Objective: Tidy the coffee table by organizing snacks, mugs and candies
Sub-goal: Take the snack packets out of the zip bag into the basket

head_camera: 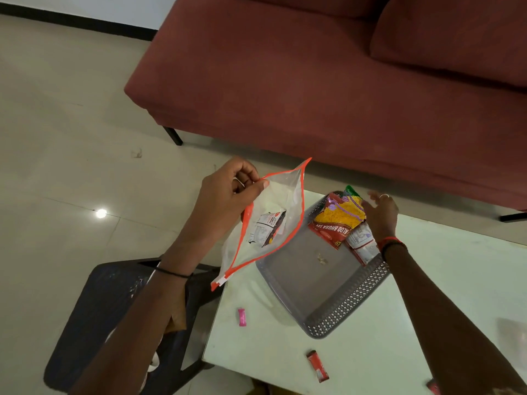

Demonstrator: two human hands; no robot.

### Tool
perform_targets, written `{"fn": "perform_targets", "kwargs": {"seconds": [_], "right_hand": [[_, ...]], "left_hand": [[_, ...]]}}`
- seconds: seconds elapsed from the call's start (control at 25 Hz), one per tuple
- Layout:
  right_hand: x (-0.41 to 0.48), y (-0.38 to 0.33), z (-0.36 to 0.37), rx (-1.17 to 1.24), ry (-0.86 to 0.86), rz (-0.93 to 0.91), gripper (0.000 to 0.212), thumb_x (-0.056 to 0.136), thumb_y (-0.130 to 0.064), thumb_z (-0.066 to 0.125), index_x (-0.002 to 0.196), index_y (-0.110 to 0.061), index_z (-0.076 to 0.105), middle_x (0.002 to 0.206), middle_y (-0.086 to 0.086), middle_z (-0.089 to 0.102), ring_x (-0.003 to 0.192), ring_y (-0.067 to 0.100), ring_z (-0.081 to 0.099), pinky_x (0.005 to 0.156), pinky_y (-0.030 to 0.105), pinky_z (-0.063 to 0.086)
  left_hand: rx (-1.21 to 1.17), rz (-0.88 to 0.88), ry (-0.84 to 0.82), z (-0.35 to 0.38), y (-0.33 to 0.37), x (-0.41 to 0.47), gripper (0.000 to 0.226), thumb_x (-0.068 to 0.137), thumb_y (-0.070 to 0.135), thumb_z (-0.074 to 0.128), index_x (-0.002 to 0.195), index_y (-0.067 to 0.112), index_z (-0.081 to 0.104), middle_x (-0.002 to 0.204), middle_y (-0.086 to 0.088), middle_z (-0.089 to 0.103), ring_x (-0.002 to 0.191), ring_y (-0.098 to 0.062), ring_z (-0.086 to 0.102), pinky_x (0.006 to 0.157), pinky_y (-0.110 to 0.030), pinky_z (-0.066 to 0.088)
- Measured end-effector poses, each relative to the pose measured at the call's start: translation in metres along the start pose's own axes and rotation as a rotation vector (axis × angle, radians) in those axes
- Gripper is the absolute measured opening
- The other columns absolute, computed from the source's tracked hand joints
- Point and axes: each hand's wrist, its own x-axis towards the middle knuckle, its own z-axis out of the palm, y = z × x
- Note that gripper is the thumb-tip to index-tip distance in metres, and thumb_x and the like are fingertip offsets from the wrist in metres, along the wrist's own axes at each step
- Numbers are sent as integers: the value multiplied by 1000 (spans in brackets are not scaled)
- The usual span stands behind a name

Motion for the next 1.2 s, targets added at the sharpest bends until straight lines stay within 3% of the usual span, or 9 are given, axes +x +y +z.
{"fn": "perform_targets", "kwargs": {"seconds": [0.2, 0.32, 0.44, 0.56, 0.72, 0.8, 0.92, 1.04, 1.2], "right_hand": [[-71, -108, -80, 302, 24, -392, 9, 83, -29, 68, 91, -23, 69, 85, -15, 70, 80, 0, 67, 70, 0, 45], [-130, -151, -119, 213, -359, -864, 11, 85, -34, 61, 92, -32, 69, 96, -27, 69, 90, -10, 63, 77, -5, 39], [-153, -162, -103, -398, -810, -1050, 34, 90, -7, 48, 118, -18, 65, 121, -2, 67, 108, 9, 61, 91, 7, 39], [-163, -150, -66, -931, -943, -1114, 30, 97, -9, 42, 123, -2, 54, 123, 16, 59, 117, 29, 56, 100, 33, 43], [-180, -131, -47, -1097, -940, -985, 32, 95, -6, 44, 64, -8, 40, 82, 15, 55, 114, 31, 59, 94, 37, 46], [-190, -119, -35, -1127, -921, -967, 20, 96, -11, 45, 90, 0, 60, 114, 18, 63, 120, 32, 55, 94, 37, 45], [-199, -97, -19, -1155, -867, -970, 35, 100, -19, 39, 127, -3, 55, 132, 15, 57, 125, 32, 51, 89, 32, 45], [-205, -81, -18, -1217, -829, -944, 40, 104, -23, 27, 133, -5, 49, 135, 13, 54, 128, 32, 48, 105, 38, 36], [-201, -83, -27, -1115, -845, -957, 28, 98, -6, 42, 117, 1, 60, 119, 16, 65, 112, 34, 61, 90, 37, 48]], "left_hand": [[16, 23, -13, 3, 12, -22, 13, 85, 20, 66, 79, 15, 56, 73, -6, 63, 63, -19, 58, 56, -15, 45], [55, 63, -45, 8, 22, -35, 12, 85, 18, 66, 81, 12, 56, 73, -6, 62, 60, -14, 55, 53, -7, 41], [82, 107, -61, 15, 33, -48, 15, 85, 17, 66, 86, 4, 59, 74, -8, 63, 57, -7, 53, 55, -4, 41], [124, 170, -77, 27, 43, -62, 15, 84, 17, 68, 85, 4, 61, 70, -2, 59, 54, -5, 52, 56, -3, 42], [163, 216, -103, 40, 52, -81, 11, 83, 14, 69, 85, 5, 62, 71, -4, 56, 54, -6, 50, 57, -8, 42], [168, 225, -118, 42, 55, -87, 11, 84, 13, 68, 86, 3, 63, 73, -2, 54, 55, -6, 49, 56, -7, 41], [156, 215, -125, 45, 61, -91, 12, 84, 14, 68, 87, 3, 64, 72, 0, 54, 56, -9, 50, 55, -11, 42], [136, 215, -170, 51, 62, -97, 11, 84, 13, 68, 88, 3, 64, 66, 9, 48, 52, -7, 50, 50, -2, 40], [169, 198, -147, 55, 54, -96, 14, 83, 17, 69, 89, 4, 65, 74, 2, 55, 56, -5, 50, 53, -3, 42]]}}
